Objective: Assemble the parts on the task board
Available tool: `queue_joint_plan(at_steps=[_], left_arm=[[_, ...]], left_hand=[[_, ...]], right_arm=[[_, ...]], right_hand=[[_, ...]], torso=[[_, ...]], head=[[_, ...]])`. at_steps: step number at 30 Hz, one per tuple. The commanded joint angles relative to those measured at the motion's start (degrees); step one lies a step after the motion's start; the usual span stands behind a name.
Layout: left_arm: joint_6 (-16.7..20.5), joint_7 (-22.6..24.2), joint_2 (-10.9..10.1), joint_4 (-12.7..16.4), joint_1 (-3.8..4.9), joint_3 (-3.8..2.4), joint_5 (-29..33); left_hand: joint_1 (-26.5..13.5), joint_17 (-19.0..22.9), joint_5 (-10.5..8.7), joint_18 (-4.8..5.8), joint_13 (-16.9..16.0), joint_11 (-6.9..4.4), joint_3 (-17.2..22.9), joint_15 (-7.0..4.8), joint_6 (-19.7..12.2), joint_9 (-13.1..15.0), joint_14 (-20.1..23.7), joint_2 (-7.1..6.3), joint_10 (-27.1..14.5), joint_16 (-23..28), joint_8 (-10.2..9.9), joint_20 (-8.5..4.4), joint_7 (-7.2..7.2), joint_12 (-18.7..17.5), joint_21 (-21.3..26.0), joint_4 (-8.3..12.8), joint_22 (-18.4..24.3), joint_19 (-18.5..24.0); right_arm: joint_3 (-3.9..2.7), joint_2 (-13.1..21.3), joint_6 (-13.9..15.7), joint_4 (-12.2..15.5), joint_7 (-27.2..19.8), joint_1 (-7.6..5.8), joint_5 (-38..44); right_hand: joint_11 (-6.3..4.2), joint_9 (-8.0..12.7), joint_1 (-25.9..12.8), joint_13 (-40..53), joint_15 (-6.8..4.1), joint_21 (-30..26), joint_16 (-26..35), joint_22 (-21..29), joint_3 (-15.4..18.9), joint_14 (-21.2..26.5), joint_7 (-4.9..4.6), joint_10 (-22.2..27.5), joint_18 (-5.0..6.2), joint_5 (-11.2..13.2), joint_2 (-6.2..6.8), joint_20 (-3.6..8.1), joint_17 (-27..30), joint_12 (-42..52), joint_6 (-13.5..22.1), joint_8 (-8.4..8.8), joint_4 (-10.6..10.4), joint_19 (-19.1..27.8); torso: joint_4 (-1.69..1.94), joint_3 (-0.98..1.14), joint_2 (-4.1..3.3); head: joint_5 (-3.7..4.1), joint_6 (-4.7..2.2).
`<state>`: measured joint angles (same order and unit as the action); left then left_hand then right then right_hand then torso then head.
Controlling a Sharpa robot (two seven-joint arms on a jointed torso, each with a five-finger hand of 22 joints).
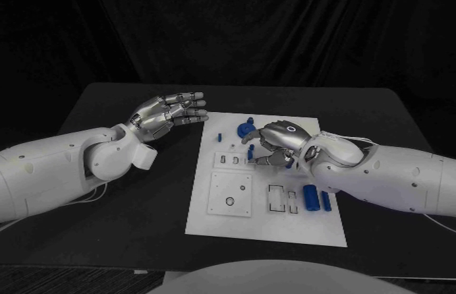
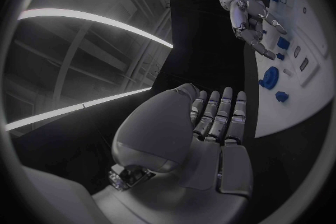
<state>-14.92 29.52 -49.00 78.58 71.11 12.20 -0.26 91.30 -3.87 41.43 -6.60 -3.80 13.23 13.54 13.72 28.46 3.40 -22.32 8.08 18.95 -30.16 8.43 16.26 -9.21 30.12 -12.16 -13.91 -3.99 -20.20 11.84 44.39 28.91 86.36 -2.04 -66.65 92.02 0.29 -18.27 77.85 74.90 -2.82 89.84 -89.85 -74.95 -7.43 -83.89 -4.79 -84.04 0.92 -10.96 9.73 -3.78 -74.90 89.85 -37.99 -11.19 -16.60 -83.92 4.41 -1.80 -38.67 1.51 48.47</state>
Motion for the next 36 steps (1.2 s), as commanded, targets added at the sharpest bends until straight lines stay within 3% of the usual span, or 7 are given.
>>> queue_joint_plan(at_steps=[1, 14, 21, 27, 30, 33, 36], left_arm=[[-0.39, 0.48, 0.09, 0.04, -0.10, -0.06, 0.21], [1.91, 1.11, 0.16, 0.02, -0.10, -0.07, -2.92], [6.60, 1.94, -0.04, 0.09, 0.08, -0.09, -12.71], [10.71, -1.83, 0.43, -0.13, 2.15, -0.12, -25.84], [11.79, -4.90, 0.92, 0.00, 4.20, -0.12, -31.68], [12.27, -7.96, 1.76, 0.06, 6.35, -0.13, -37.98], [11.63, -12.07, 3.17, -0.11, 9.20, -0.13, -46.99]], left_hand=[[-0.16, 0.07, -0.27, 0.05, -0.03, 0.03, 0.32, 0.02, 0.17, 0.06, 0.47, -0.60, -0.44, -0.15, 0.11, 0.05, -2.38, 0.20, 0.31, 0.14, 0.08, 0.26], [-0.39, -0.02, -3.24, -0.17, -0.09, 0.00, 0.35, 0.00, -0.08, 0.04, 0.37, -2.08, -0.52, -0.59, 0.13, 0.23, -2.25, 0.52, 0.01, 0.52, 0.04, -0.19], [-1.16, -0.25, -21.20, -0.73, -0.17, 0.03, -1.46, -0.31, -0.78, 0.15, -1.75, -4.45, -0.19, -2.72, 0.71, 0.30, -3.50, 2.21, -4.45, -1.83, -1.40, -7.70], [-9.98, -8.98, -38.07, -3.97, -9.15, -2.48, -11.03, -5.87, 5.44, 1.11, -21.47, -6.77, 17.13, -23.81, 4.84, -2.53, -3.12, 22.34, -20.63, -2.12, -9.02, -31.30], [-10.14, -17.42, -38.39, -3.95, -19.01, -5.02, -13.72, -7.83, 5.98, 1.10, -22.07, -5.44, 16.50, -37.84, 6.44, -5.55, -2.95, 37.20, -29.33, -2.56, -14.48, -34.61], [-10.45, -64.02, -37.93, 0.31, -61.14, -6.28, -16.71, -9.00, 9.16, 1.13, -50.57, -4.62, 46.44, -58.52, 8.98, -7.09, -2.10, 57.25, -57.74, -2.25, -46.42, -44.72], [-12.93, -86.13, -37.27, 2.75, -86.20, -6.63, -18.77, -9.81, 12.61, 1.31, -67.68, -3.74, 71.05, -59.84, 10.48, -7.14, -1.37, 59.88, -69.54, -2.09, -65.32, -53.29]], right_arm=[[-0.08, 0.95, 6.02, 1.47, -2.83, -1.31, 0.42], [-0.08, 8.69, 11.43, 9.60, -11.18, -8.05, -5.15], [-0.07, 14.52, 11.74, 12.66, -15.34, -11.00, -15.24], [-0.07, 18.33, 10.08, 12.78, -16.20, -11.89, -22.78], [-0.06, 19.28, 9.12, 12.16, -15.78, -12.12, -25.20], [-0.06, 19.59, 8.19, 11.38, -15.36, -12.21, -26.43], [-0.06, 19.25, 6.65, 10.39, -14.53, -12.25, -27.17]], right_hand=[[-0.37, 0.62, -1.03, 15.10, -0.43, 0.16, -0.15, -15.05, 0.59, -6.11, -0.10, -5.96, -0.92, 2.19, 0.56, 0.51, -15.10, 0.15, -0.02, 0.09, -0.09, -6.08], [-0.20, 1.02, -9.93, 15.10, -0.30, 0.16, -0.15, -15.05, 6.32, -6.11, -0.26, -5.96, -0.92, 8.05, 0.45, 0.44, -15.10, 0.15, -7.80, -3.96, -0.45, -6.08], [-0.13, -0.75, -15.01, 15.10, -0.26, 0.16, -0.15, -15.05, 5.49, -6.11, -0.28, -5.96, -0.92, 8.11, -3.79, 0.43, -15.10, 0.15, -12.65, -7.92, -0.32, -6.08], [0.48, -1.70, -13.79, 15.10, 0.23, 0.16, -0.15, -15.05, 4.67, -6.11, -0.36, -5.96, -0.92, 8.08, -6.50, 0.10, -15.10, 0.15, -13.60, -9.79, -0.15, -6.08], [0.70, -2.06, -14.09, 15.10, 0.44, 0.16, -0.15, -15.05, 4.81, -6.11, -0.40, -5.96, -0.92, 8.03, -7.73, -0.10, -15.10, 0.15, -13.76, -10.52, -0.14, -6.08], [0.83, -2.28, -14.19, 15.10, 0.58, 0.16, -0.15, -15.05, 4.94, -6.11, -0.48, -5.96, -0.92, 7.91, -8.70, -0.26, -15.10, 0.15, -13.64, -10.96, -0.11, -6.08], [0.86, -2.36, -14.12, 15.10, 0.62, 0.16, -0.15, -15.05, 4.98, -6.11, -0.51, -5.96, -0.92, 7.84, -9.10, -0.33, -15.10, 0.15, -13.49, -11.11, -0.08, -6.08]], torso=[[-0.01, 0.04, 0.00], [0.03, 0.02, -0.02], [0.05, 0.06, -0.04], [0.02, 0.10, 0.07], [0.01, 0.21, 0.13], [-0.28, 0.42, 0.23], [-0.63, 0.75, 0.48]], head=[[0.04, 0.04], [-0.87, -0.04], [-1.32, -0.65], [-1.60, -1.03], [-1.62, -1.30], [-1.61, -1.28], [-1.51, -1.11]])
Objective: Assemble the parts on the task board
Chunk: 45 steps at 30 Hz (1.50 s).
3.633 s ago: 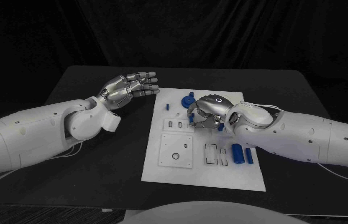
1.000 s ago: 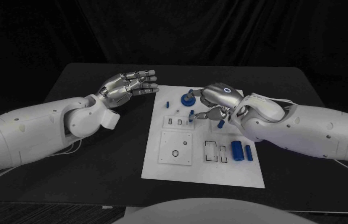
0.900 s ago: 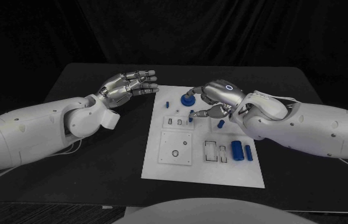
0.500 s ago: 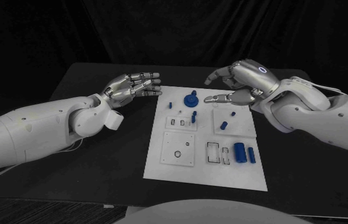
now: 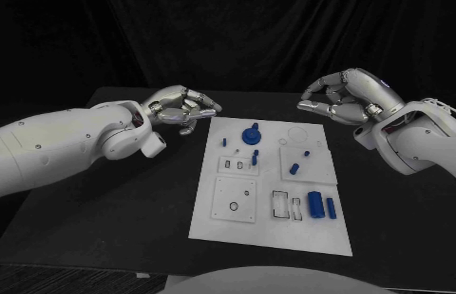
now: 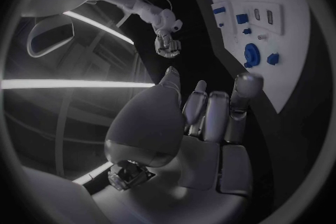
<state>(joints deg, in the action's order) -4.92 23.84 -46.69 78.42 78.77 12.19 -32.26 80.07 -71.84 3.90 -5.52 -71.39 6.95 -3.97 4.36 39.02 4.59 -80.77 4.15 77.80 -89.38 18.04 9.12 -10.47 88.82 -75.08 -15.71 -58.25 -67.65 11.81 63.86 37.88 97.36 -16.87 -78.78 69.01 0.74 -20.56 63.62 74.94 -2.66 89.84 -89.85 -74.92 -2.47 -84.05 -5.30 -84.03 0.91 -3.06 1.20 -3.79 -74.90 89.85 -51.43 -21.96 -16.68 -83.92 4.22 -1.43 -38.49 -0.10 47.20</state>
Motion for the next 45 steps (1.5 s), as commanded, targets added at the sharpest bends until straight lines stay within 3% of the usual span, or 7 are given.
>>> queue_joint_plan(at_steps=[1, 7, 14, 22, 27, 37, 45], left_arm=[[0.33, -8.94, 1.71, -0.07, 2.89, -0.12, -18.92], [-10.07, -21.69, 5.49, -0.31, 7.01, -0.13, -25.91], [-22.49, -34.49, 12.40, -2.34, 8.61, -0.14, -27.90], [-27.96, -43.54, 19.96, -7.00, 8.84, -0.15, -27.87], [-28.53, -48.88, 24.57, -11.70, 8.63, -0.15, -23.96], [-27.68, -51.74, 28.37, -14.85, 7.69, -0.16, -22.13], [-27.88, -54.92, 30.14, -16.25, 6.74, -0.16, -21.95]], left_hand=[[-2.99, -18.16, 0.19, 2.76, -18.61, -0.94, -2.18, -0.95, 3.49, 0.21, -9.23, 0.54, 12.20, -0.62, 1.11, -0.03, 0.35, 1.18, -10.32, -0.38, -18.62, -11.11], [-8.59, -18.16, 4.49, 5.12, -18.61, -2.29, -5.02, -2.31, 11.09, 1.18, -9.23, 1.89, 12.20, -0.62, 1.67, -0.52, 2.11, 1.18, -14.51, -0.91, -30.16, -20.81], [-8.81, -18.16, 7.85, 5.52, -18.61, -3.52, -4.57, -3.35, 15.75, 1.94, -9.23, 2.92, 12.20, -0.62, 1.22, -1.51, 3.52, 1.18, -14.92, -0.69, -31.75, -22.35], [-9.78, -18.16, 8.56, 5.52, -18.61, -4.57, -3.85, -4.52, 18.43, 2.22, -9.23, 3.48, 12.20, -0.62, -0.04, -2.68, 4.48, 1.18, -14.92, -0.48, -31.75, -22.35], [-10.20, -18.16, 10.31, 5.52, -18.61, -5.61, -2.89, -5.57, 21.31, 2.82, -9.23, 3.31, 12.20, -0.62, -0.72, -3.71, 5.46, 1.18, -14.92, -0.37, -31.75, -22.35], [-11.00, -18.16, 10.10, 5.52, -18.61, -5.88, -2.68, -5.93, 21.82, 3.05, -9.23, 3.01, 12.20, -0.62, -1.61, -4.14, 5.60, 1.18, -14.92, -0.50, -31.75, -22.35], [-13.09, -18.16, 5.12, 5.52, -18.61, -6.33, -2.92, -6.47, 23.38, 3.79, -9.23, 2.52, 12.20, -0.62, -2.82, -4.71, 5.97, 1.18, -14.92, -0.46, -31.75, -22.35]], right_arm=[[-0.02, -0.60, -3.23, -1.12, 0.90, -0.11, -4.37], [-0.02, -2.55, -6.92, -3.11, 2.98, 0.08, -4.74], [-0.02, -3.92, -9.38, -4.69, 4.73, 0.54, -4.84], [-0.02, -5.02, -10.57, -5.76, 5.58, 0.83, -4.86], [-0.02, -5.46, -10.99, -5.90, 6.07, 0.91, -4.87], [-0.02, -5.82, -11.86, -6.20, 7.24, 0.94, -4.87], [-0.02, -6.31, -12.80, -6.44, 7.78, 0.96, -4.87]], right_hand=[[0.44, -0.09, 0.13, 15.06, 0.49, 0.16, -0.15, -15.08, 0.09, -5.95, -0.05, -5.97, -0.91, -0.09, -0.75, -0.36, -15.10, 0.15, 0.17, -0.36, 0.00, -6.08], [0.58, -0.36, 2.33, 15.06, 0.65, 0.16, -0.15, -15.08, 0.38, -5.95, -0.16, -5.97, -0.91, -0.38, -0.91, -0.58, -15.10, 0.15, 0.88, -0.99, 0.49, -6.08], [0.71, -0.48, 2.43, 15.06, 0.74, 0.16, -0.15, -15.08, 0.67, -5.95, -0.25, -5.97, -0.91, -0.83, -1.21, -0.66, -15.10, 0.15, 0.98, -1.30, 0.15, -6.08], [0.77, -0.50, 2.29, 15.06, 0.79, 0.16, -0.15, -15.08, 0.83, -5.95, -0.30, -5.97, -0.91, -1.11, -1.37, -0.70, -15.10, 0.15, 1.10, -1.38, 0.08, -6.08], [0.80, -0.50, 2.20, 15.06, 0.82, 0.16, -0.15, -15.08, 0.96, -5.95, -0.34, -5.97, -0.91, -1.26, -1.43, -0.73, -15.10, 0.15, 1.25, -1.39, 0.06, -6.08], [0.86, -0.49, 1.95, 15.06, 0.88, 0.16, -0.15, -15.08, 1.23, -5.95, -0.42, -5.97, -0.91, -1.47, -1.60, -0.79, -15.10, 0.15, 1.57, -1.40, 0.02, -6.08], [0.91, -0.49, 1.89, 15.06, 0.93, 0.16, -0.15, -15.08, 1.37, -5.95, -0.46, -5.97, -0.91, -1.83, -1.90, -0.84, -15.10, 0.15, 1.77, -1.47, 0.07, -6.08]], torso=[[-0.53, 0.51, 0.34], [-1.32, 1.33, 0.68], [-1.92, 1.85, 0.91], [-3.19, 2.43, 1.08], [-3.38, 2.66, 1.02], [-3.68, 2.48, 0.90], [-3.74, 2.45, 0.99]], head=[[0.18, 0.17], [-0.18, 0.45], [-0.96, 0.32], [-2.12, 0.26], [-2.07, 0.58], [-1.46, 1.68], [-1.48, 2.36]])
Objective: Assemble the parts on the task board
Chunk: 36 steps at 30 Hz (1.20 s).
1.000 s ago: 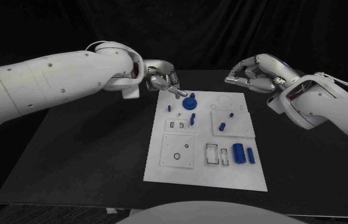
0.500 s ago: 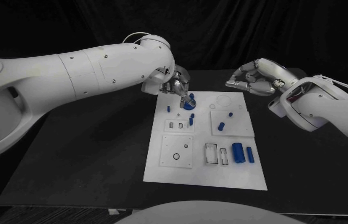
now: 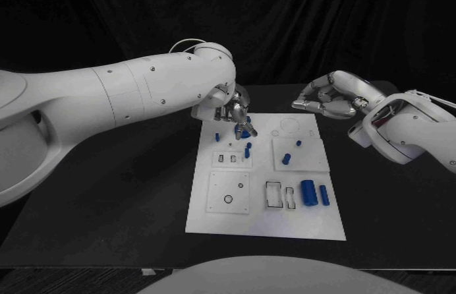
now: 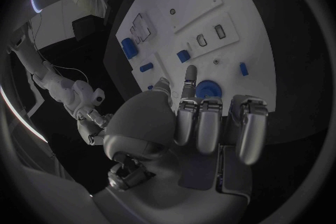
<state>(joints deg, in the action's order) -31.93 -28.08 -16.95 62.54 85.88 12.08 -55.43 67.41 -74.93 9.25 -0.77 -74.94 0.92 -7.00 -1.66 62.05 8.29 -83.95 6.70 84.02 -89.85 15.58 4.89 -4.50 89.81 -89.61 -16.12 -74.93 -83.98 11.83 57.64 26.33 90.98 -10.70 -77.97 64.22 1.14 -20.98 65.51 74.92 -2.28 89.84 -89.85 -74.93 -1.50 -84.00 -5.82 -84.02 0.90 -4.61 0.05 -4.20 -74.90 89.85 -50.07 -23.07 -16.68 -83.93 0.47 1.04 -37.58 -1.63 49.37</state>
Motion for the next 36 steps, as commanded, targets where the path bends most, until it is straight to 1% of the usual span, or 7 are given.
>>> queue_joint_plan(at_steps=[1, 4, 12, 19, 22, 29, 36], left_arm=[[-0.90, -3.21, 0.57, -0.53, -0.52, -0.06, 1.23], [-0.97, -3.78, 1.17, -1.08, -1.02, -0.06, 1.24], [-1.05, -5.13, 2.12, -2.35, -2.16, -0.06, 1.25], [-0.90, -5.08, 2.68, -3.43, -2.96, -0.06, 1.26], [-0.79, -4.88, 2.90, -3.78, -3.30, -0.06, 1.26], [-0.65, -4.43, 3.24, -4.33, -3.83, -0.06, 1.26], [-0.39, -3.81, 3.45, -4.51, -4.19, -0.06, 1.26]], left_hand=[[-0.43, -15.07, -0.23, 0.77, -15.06, -0.29, 0.11, -0.45, 0.35, 0.08, -6.05, -0.03, 5.98, -0.15, -0.36, -0.48, 0.00, 0.19, -0.39, -0.04, -15.07, -6.02], [-0.33, -15.07, -0.06, 0.77, -15.06, -0.31, 0.29, -0.49, 0.20, 0.10, -6.05, 0.02, 5.98, -0.15, -0.71, -0.54, -0.02, 0.19, -0.39, 0.18, -15.07, -6.02], [-0.04, -15.07, 0.45, 0.77, -15.06, -0.33, 0.67, -0.53, 0.17, 0.18, -6.05, 0.08, 5.98, -0.15, -1.16, -0.60, -0.02, 0.19, -0.39, 0.55, -15.07, -6.02], [0.24, -15.07, 0.84, 0.77, -15.06, -0.31, 1.02, -0.55, 0.01, 0.22, -6.05, 0.12, 5.98, -0.15, -1.64, -0.63, -0.08, 0.19, -0.39, 0.88, -15.07, -6.02], [0.33, -15.07, 0.93, 0.77, -15.06, -0.30, 1.13, -0.55, -0.06, 0.23, -6.05, 0.11, 5.98, -0.15, -1.81, -0.64, -0.10, 0.19, -0.39, 1.01, -15.07, -6.02], [0.57, -15.07, 1.20, 0.77, -15.06, -0.27, 1.46, -0.53, -0.17, 0.26, -6.05, 0.19, 5.98, -0.15, -2.18, -0.64, -0.16, 0.19, -0.39, 1.28, -15.07, -6.02], [0.86, -15.07, 1.65, 0.77, -15.06, -0.28, 1.83, -0.53, 0.05, 0.38, -6.05, 0.26, 5.98, -0.15, -2.37, -0.64, -0.12, 0.19, -0.39, 1.61, -15.07, -6.02]], right_arm=[[-0.04, -0.15, -1.31, -0.10, 1.64, 0.16, -0.08], [-0.04, -0.33, -1.48, -0.25, 1.69, 0.21, -0.08], [-0.04, -0.75, -2.02, -0.41, 1.94, 0.28, -0.08], [-0.04, -1.08, -2.59, -0.66, 1.83, 0.32, -0.08], [-0.04, -1.28, -2.81, -0.77, 1.80, 0.39, -0.08], [-0.04, -1.52, -3.11, -1.00, 1.85, 0.53, -0.08], [-0.04, -1.80, -3.36, -1.34, 1.99, 0.65, -0.08]], right_hand=[[0.51, -0.08, 0.00, 15.08, 0.55, 0.16, -0.15, -15.07, 0.40, -6.00, 0.07, -5.98, -0.90, -0.27, -0.76, -0.43, -15.10, 0.15, 0.41, -0.36, 0.06, -6.07], [0.52, -0.08, 0.00, 15.08, 0.56, 0.16, -0.15, -15.07, 0.42, -6.00, 0.06, -5.98, -0.90, -0.35, -0.81, -0.44, -15.10, 0.15, 0.44, -0.37, 0.07, -6.07], [0.52, -0.08, 0.00, 15.08, 0.57, 0.16, -0.15, -15.07, 0.45, -6.00, 0.05, -5.98, -0.90, -0.40, -0.82, -0.45, -15.10, 0.15, 0.47, -0.39, 0.09, -6.07], [0.53, -0.08, 0.01, 15.08, 0.57, 0.16, -0.15, -15.07, 0.48, -6.00, 0.05, -5.98, -0.90, -0.43, -0.83, -0.45, -15.10, 0.15, 0.49, -0.40, 0.10, -6.07], [0.53, -0.08, 0.01, 15.08, 0.57, 0.16, -0.15, -15.07, 0.48, -6.00, 0.05, -5.98, -0.90, -0.43, -0.83, -0.45, -15.10, 0.15, 0.49, -0.40, 0.10, -6.07], [0.53, -0.08, 0.01, 15.08, 0.57, 0.16, -0.15, -15.07, 0.48, -6.00, 0.05, -5.98, -0.90, -0.43, -0.83, -0.45, -15.10, 0.15, 0.49, -0.40, 0.10, -6.07], [0.54, -0.08, -0.02, 15.08, 0.58, 0.16, -0.15, -15.07, 0.53, -6.00, 0.04, -5.98, -0.90, -0.44, -0.85, -0.46, -15.10, 0.15, 0.52, -0.42, 0.09, -6.07]], torso=[[0.01, -0.01, 0.09], [0.20, 0.01, 0.16], [0.05, -0.13, 0.16], [0.23, -0.10, 0.28], [0.16, -0.11, 0.26], [0.19, -0.04, 0.32], [0.12, -0.12, 0.39]], head=[[-0.01, 0.23], [-0.06, 0.38], [-0.40, 0.40], [-0.53, 0.63], [-0.55, 0.63], [-0.46, 0.63], [-0.36, 0.63]])
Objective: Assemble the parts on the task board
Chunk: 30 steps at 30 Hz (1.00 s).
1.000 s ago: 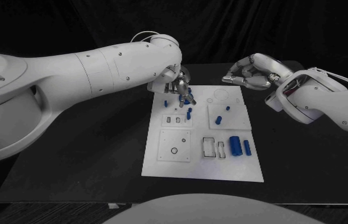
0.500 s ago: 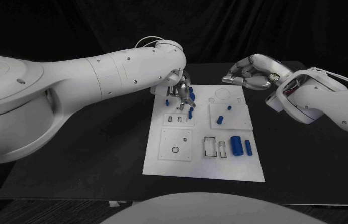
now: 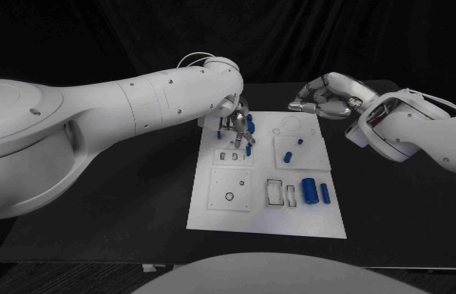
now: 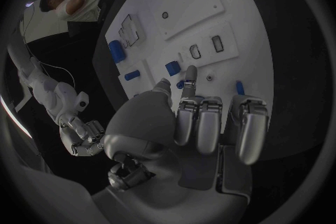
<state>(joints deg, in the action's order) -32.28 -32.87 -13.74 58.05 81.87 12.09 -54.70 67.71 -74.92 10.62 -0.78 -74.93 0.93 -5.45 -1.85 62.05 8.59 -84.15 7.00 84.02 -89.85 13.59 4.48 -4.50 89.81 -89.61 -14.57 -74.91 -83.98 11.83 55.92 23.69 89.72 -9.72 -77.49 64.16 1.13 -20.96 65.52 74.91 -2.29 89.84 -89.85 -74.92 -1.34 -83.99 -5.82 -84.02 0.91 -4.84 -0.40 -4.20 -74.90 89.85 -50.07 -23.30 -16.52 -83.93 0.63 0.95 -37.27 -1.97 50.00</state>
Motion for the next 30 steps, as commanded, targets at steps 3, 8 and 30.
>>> queue_joint_plan(at_steps=[3, 8, 30], left_arm=[[0.06, 1.21, 0.34, -0.14, -0.29, -0.06, 0.53], [0.14, 1.61, 0.62, -0.39, -0.45, -0.07, 0.53], [0.16, 2.35, 1.62, -1.72, -1.95, -0.07, 0.53]], left_hand=[[0.61, -15.08, 0.35, 0.78, -15.07, -0.30, 0.35, -0.35, 0.14, 0.12, -5.85, -0.05, 5.98, -0.15, -0.40, -0.23, -0.09, 0.19, -0.39, 0.14, -15.09, -6.02], [0.81, -15.08, 0.63, 0.78, -15.07, -0.35, 0.59, -0.39, 0.40, 0.27, -5.85, -0.13, 5.98, -0.15, -0.48, -0.25, -0.03, 0.19, -0.39, 0.41, -15.09, -6.02], [1.10, -15.08, 0.88, 0.78, -15.07, -0.45, 1.01, -0.49, 0.67, 0.53, -5.85, -0.25, 5.98, -0.15, -0.71, -0.33, 0.08, 0.19, -0.39, 0.88, -15.09, -6.02]], right_arm=[[-0.03, -0.18, -0.80, -0.16, 1.03, 0.20, -0.02], [-0.03, -0.43, -1.05, -0.36, 1.11, 0.26, -0.02], [-0.03, -0.77, -1.37, -0.76, 1.26, 0.40, -0.02]], right_hand=[[0.55, -0.10, -0.05, 15.09, 0.59, 0.16, -0.15, -15.08, 0.41, -6.01, 0.03, -5.98, -0.91, -0.21, -0.41, -0.47, -15.10, 0.15, 0.53, -0.21, -0.07, -6.07], [0.56, -0.11, -0.07, 15.09, 0.60, 0.16, -0.15, -15.08, 0.44, -6.01, 0.03, -5.98, -0.91, -0.19, -0.42, -0.48, -15.10, 0.15, 0.53, -0.22, -0.07, -6.07], [0.59, -0.14, -0.12, 15.09, 0.63, 0.16, -0.15, -15.08, 0.54, -6.01, 0.02, -5.98, -0.91, -0.13, -0.51, -0.50, -15.10, 0.15, 0.47, -0.34, -0.07, -6.07]], torso=[[-0.07, -0.03, 0.09], [-0.06, -0.09, 0.08], [-0.02, -0.14, 0.14]], head=[[0.00, 0.00], [0.10, 0.00], [0.27, 0.00]])
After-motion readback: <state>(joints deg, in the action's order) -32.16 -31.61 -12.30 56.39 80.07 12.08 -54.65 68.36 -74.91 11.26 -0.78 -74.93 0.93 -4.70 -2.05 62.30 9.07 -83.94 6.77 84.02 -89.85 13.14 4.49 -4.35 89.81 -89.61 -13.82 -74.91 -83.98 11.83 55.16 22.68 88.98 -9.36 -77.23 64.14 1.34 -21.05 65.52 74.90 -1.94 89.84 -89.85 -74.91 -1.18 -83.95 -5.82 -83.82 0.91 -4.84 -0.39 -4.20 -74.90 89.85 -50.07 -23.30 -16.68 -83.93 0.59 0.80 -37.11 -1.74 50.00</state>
